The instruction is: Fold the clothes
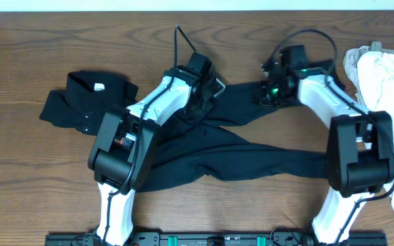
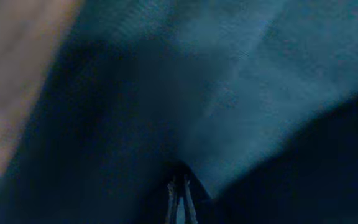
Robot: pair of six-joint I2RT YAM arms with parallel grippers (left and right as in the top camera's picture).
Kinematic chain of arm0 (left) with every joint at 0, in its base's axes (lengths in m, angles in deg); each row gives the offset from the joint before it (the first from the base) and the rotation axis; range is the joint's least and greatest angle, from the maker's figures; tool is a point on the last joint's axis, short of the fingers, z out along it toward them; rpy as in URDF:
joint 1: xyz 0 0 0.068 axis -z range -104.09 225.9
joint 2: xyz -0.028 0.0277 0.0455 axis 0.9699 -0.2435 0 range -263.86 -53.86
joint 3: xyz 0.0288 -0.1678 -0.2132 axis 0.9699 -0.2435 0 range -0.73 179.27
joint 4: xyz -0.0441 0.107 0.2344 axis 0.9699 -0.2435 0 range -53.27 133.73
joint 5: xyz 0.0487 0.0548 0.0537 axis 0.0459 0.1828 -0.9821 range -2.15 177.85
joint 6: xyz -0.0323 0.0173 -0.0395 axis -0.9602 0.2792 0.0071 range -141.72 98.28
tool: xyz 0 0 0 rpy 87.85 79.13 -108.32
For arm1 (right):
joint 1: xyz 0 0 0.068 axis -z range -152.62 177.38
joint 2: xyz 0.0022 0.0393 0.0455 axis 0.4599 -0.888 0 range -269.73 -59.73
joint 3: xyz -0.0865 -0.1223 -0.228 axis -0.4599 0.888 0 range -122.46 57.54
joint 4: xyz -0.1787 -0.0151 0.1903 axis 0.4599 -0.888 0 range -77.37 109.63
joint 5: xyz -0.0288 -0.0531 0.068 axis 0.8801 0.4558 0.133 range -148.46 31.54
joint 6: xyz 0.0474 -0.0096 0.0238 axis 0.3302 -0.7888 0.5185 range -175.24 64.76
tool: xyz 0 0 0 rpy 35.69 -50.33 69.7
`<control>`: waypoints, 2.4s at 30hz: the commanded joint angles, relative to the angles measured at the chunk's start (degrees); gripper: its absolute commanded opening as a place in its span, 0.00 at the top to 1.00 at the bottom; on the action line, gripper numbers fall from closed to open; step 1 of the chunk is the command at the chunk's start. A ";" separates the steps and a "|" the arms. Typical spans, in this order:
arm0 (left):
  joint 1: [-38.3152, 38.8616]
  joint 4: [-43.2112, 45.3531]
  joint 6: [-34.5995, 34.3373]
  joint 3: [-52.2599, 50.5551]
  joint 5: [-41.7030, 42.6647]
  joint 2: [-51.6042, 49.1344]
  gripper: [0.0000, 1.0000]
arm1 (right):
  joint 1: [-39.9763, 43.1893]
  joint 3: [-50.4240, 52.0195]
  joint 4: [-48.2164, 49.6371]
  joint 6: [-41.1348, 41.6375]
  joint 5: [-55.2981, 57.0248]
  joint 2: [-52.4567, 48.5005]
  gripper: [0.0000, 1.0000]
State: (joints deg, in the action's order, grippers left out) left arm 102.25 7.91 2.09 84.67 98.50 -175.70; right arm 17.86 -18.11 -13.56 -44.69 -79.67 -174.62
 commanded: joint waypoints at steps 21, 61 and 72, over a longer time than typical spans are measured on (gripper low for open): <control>-8.66 7.32 -8.96 3.41 -12.09 -3.45 0.91 | -6.51 6.69 -4.61 5.70 16.50 -2.73 0.99; -9.94 -26.18 -29.09 -16.96 3.87 17.79 0.55 | 37.35 13.55 -33.42 5.75 20.37 28.94 0.34; -9.94 -20.41 -30.82 -21.16 3.41 17.79 0.48 | 48.78 25.35 -21.49 6.80 12.57 28.83 0.41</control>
State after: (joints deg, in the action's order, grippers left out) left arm 92.31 -12.59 -27.57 64.00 101.63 -157.53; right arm 66.41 6.06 -36.09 -38.77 -64.11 -145.60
